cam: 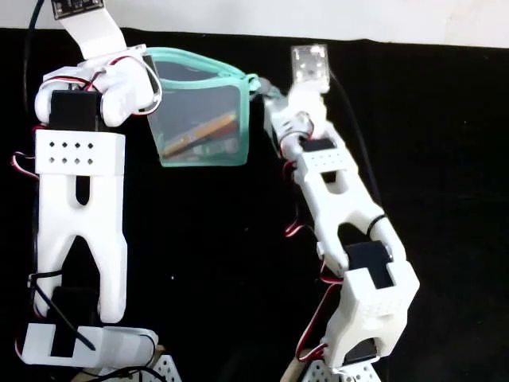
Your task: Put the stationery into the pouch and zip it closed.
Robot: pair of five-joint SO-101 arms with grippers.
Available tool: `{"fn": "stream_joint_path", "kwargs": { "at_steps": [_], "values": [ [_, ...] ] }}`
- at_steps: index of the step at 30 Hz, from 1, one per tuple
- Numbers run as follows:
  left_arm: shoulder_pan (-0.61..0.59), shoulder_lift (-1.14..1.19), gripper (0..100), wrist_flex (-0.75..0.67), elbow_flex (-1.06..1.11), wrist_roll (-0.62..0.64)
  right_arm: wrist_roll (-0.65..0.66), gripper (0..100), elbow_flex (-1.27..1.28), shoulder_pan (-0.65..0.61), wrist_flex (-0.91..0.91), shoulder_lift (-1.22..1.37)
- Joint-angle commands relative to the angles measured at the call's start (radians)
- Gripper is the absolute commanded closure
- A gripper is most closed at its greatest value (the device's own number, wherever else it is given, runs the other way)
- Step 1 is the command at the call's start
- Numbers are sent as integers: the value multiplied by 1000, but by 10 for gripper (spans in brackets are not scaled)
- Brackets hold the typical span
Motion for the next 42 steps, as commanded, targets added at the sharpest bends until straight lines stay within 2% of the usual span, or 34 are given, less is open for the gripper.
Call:
{"fn": "stream_joint_path", "kwargs": {
  "at_steps": [1, 13, 21, 37, 42],
  "values": [
    [41, 104, 994, 11, 19, -6, 14, 993, -64, 4, -18, -5],
    [41, 104, 994, 9, 19, -6, 14, 993, -68, 27, -18, -16],
    [41, 104, 994, 9, 21, -6, 12, 993, -56, 71, 25, -165],
    [41, 104, 994, 9, 21, -6, 8, 993, -67, 76, 792, -538],
    [41, 105, 994, 9, 21, -6, 6, 993, -67, 74, 954, -624]
  ]
}}
